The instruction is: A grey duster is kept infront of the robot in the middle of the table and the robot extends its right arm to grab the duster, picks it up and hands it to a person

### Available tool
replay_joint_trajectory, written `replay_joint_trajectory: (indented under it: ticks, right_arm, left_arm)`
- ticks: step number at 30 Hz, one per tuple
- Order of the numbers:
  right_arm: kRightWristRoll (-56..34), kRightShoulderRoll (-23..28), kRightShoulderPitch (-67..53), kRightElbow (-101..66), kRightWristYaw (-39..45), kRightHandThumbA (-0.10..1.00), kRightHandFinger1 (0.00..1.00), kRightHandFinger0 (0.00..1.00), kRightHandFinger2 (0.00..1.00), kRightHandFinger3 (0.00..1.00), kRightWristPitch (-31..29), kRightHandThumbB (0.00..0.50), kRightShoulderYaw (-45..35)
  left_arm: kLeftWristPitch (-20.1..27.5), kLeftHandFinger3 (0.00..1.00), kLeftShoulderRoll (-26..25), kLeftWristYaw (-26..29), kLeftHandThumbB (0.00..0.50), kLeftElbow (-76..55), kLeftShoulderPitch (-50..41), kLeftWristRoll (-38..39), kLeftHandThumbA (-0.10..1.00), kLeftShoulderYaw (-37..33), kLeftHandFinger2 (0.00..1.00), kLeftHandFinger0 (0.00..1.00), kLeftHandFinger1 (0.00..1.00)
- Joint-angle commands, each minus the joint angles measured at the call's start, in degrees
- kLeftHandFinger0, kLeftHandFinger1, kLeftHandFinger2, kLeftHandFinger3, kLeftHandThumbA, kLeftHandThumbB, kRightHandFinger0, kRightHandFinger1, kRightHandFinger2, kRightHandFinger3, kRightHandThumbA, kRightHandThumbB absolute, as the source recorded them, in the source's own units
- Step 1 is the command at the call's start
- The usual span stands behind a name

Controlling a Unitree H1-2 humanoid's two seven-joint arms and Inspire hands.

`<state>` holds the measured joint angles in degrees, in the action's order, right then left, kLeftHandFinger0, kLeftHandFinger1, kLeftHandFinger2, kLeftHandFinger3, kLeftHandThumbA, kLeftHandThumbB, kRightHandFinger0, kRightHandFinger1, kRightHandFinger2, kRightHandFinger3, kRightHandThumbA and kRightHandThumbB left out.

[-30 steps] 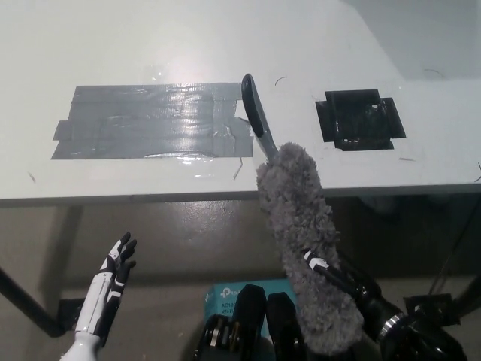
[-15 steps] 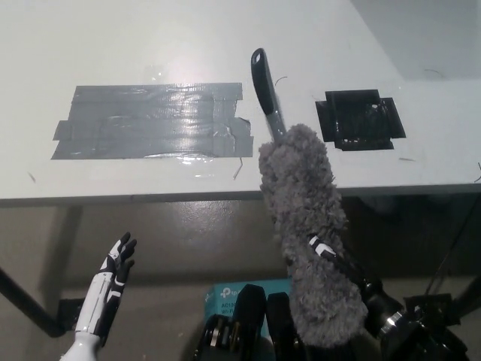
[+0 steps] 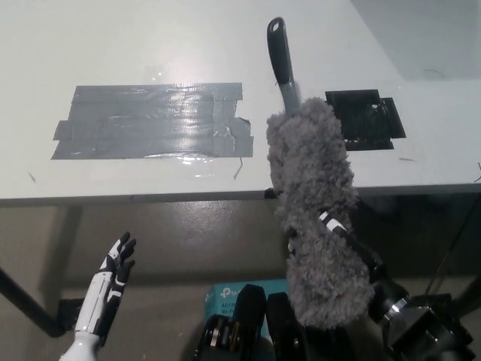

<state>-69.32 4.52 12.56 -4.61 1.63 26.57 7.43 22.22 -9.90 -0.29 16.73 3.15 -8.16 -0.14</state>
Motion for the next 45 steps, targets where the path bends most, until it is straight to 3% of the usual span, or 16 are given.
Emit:
replay_joint_trajectory:
  ticks: [1, 13, 22, 24, 29, 41, 43, 44, 45]
  right_arm:
    - [-9.7, 0.4, 3.4, -4.8, -2.5, -0.1, 0.38, 0.0, 0.85, 1.0, 0.4, 0.127, 0.1]
    - [-10.9, 1.0, 3.5, -4.7, -3.2, -0.1, 0.4, 0.0, 0.85, 1.0, 0.4, 0.123, 1.1]
    - [-13.5, 1.4, 3.6, -3.7, -6.6, -0.1, 0.4, 0.0, 0.86, 1.0, 0.4, 0.147, 2.1]
    - [-13.7, 1.2, 3.4, -2.8, -6.3, -0.1, 0.4, 0.0, 0.87, 1.0, 0.4, 0.124, 2.2]
    - [-13.7, 0.7, 3.5, -0.8, -5.7, -0.1, 0.37, 0.0, 0.89, 1.0, 0.4, 0.117, 1.9]
    - [-15.0, 0.6, 3.5, -1.3, -7.9, -0.1, 0.35, 0.0, 0.89, 1.0, 0.4, 0.111, 1.6]
    - [-14.7, 1.1, 3.8, -1.3, -6.8, -0.1, 0.36, 0.0, 0.91, 1.0, 0.4, 0.104, 2.2]
    - [-14.1, 1.4, 3.8, -1.3, -6.4, -0.1, 0.46, 0.08, 1.0, 1.0, 0.4, 0.14, 2.3]
    - [-13.6, 1.6, 3.9, -1.4, -6.2, -0.1, 0.4, 0.02, 0.89, 1.0, 0.4, 0.135, 2.4]
  left_arm:
    - [2.1, 1.0, -0.9, -0.2, 0.315, -1.1, 1.3, 0.8, 0.99, 0.2, 1.0, 0.97, 1.0]
    - [1.7, 1.0, -1.1, -0.2, 0.318, -1.6, 1.4, 0.4, 0.99, 0.2, 1.0, 0.96, 1.0]
    - [1.6, 1.0, -1.1, -0.2, 0.322, -1.7, 1.4, 0.4, 1.0, 0.1, 1.0, 0.98, 1.0]
    - [1.6, 1.0, -1.0, -0.2, 0.322, -1.8, 1.4, 0.5, 1.0, 0.2, 1.0, 0.97, 1.0]
    - [2.1, 1.0, -1.2, -0.2, 0.303, -1.7, 1.6, 0.3, 0.99, 0.1, 1.0, 0.99, 1.0]
    - [1.7, 1.0, -1.2, -0.4, 0.311, -2.1, 1.6, 0.5, 1.0, 0.1, 1.0, 0.98, 1.0]
    - [2.0, 1.0, -1.2, -0.2, 0.311, -2.1, 1.6, 0.5, 0.99, 0.2, 1.0, 1.0, 1.0]
    - [2.0, 1.0, -1.2, -0.3, 0.309, -2.0, 1.6, 0.6, 0.99, 0.2, 1.0, 1.0, 1.0]
    - [2.0, 1.0, -1.3, -0.4, 0.308, -2.0, 1.7, 0.7, 0.99, 0.2, 1.0, 1.0, 1.0]
